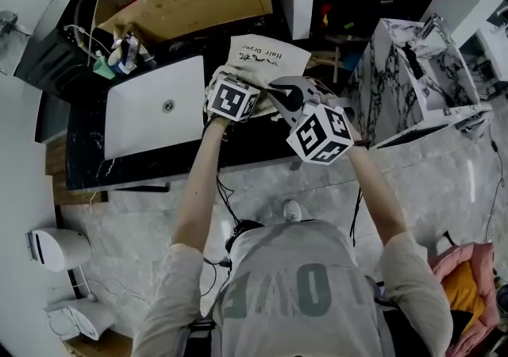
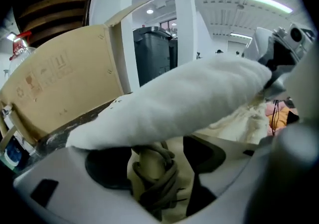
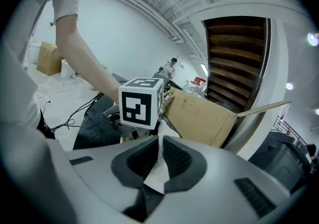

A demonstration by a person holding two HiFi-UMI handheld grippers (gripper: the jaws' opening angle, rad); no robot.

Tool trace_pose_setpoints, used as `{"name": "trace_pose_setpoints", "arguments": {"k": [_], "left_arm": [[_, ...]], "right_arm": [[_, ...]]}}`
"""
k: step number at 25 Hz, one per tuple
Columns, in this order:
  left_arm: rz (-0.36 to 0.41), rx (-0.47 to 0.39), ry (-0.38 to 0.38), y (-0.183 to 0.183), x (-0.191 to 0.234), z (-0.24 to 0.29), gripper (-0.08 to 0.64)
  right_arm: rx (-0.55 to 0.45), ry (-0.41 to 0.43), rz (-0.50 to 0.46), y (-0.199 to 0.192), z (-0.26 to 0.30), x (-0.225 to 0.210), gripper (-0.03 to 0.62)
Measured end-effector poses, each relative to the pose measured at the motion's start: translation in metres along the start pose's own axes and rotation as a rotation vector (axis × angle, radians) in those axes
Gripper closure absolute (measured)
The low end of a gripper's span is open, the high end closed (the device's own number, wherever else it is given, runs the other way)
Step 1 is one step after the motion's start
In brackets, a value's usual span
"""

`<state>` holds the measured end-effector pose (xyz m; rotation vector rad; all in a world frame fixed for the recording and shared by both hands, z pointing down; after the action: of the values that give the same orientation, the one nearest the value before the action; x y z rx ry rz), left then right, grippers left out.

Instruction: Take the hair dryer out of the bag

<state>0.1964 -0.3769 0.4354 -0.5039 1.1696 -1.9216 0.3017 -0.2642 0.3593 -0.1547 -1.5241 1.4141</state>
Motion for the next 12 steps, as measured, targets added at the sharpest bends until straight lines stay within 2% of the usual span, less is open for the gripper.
{"name": "trace_pose_setpoints", "arguments": {"k": [2,6,9,12], "left_arm": [[-0.019,0.029,-0.02,-0.004,0.004,0.007,0.25],[-0.013,0.154,-0.05,-0.016,0.011,0.024,0.25],[-0.045,0.17,-0.076,-0.016,0.015,0.028,0.25],[-0.035,0.162,-0.079,-0.014,0.016,0.03,0.25]], "right_arm": [[-0.002,0.008,0.017,-0.003,0.004,-0.002,0.543],[0.007,0.02,0.027,-0.01,0.014,-0.006,0.543],[0.001,0.017,0.055,-0.015,0.017,-0.008,0.543],[-0.005,0.011,0.078,-0.019,0.017,-0.009,0.544]]}}
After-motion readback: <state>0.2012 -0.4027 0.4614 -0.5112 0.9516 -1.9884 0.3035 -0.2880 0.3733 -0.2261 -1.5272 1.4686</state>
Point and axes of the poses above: the fingertips, and each gripper's own axes: z forward along the fingers, x to its left, y out of its top, the point moved 9 cm from there along -z, backward along the fingers, and after that the axes turned 14 degrees about -x, right-handed, at the moved point
